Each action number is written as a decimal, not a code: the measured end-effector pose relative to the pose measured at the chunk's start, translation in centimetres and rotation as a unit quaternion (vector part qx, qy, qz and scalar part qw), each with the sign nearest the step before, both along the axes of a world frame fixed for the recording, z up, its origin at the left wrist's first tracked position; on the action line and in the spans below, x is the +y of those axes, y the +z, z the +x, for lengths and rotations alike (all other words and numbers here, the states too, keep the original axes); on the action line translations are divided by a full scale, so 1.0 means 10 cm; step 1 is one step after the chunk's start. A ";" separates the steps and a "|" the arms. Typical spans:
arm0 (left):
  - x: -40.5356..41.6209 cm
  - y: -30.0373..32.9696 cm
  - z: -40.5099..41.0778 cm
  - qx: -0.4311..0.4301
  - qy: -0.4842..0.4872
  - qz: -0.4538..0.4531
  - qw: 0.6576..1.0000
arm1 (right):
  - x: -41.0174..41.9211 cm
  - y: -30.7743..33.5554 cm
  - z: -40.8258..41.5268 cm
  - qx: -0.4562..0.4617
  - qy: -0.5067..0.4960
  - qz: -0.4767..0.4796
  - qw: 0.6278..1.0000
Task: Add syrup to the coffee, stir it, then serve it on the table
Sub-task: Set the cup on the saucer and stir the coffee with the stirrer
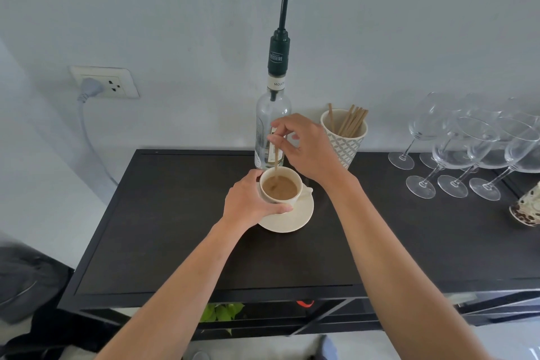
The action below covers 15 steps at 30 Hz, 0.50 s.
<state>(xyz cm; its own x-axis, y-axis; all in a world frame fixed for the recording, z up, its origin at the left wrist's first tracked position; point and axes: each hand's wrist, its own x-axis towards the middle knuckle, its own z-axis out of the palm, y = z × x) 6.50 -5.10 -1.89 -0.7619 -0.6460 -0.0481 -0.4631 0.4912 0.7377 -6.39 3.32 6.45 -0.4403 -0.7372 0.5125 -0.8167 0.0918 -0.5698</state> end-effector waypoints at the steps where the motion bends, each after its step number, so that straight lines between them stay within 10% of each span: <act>1: 0.00 0.00 0.00 0.001 0.001 0.001 1.000 | 0.00 -0.01 -0.01 0.015 -0.010 -0.001 1.000; 15: -0.01 -0.01 -0.02 -0.009 -0.001 -0.009 1.000 | -0.01 0.01 0.03 0.001 0.047 0.015 0.999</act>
<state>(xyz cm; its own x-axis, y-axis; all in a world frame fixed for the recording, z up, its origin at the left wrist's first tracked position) 6.34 -5.17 -1.97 -0.7628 -0.6448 -0.0495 -0.4743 0.5057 0.7207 -6.08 3.17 6.58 -0.3680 -0.7902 0.4901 -0.8238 0.0326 -0.5660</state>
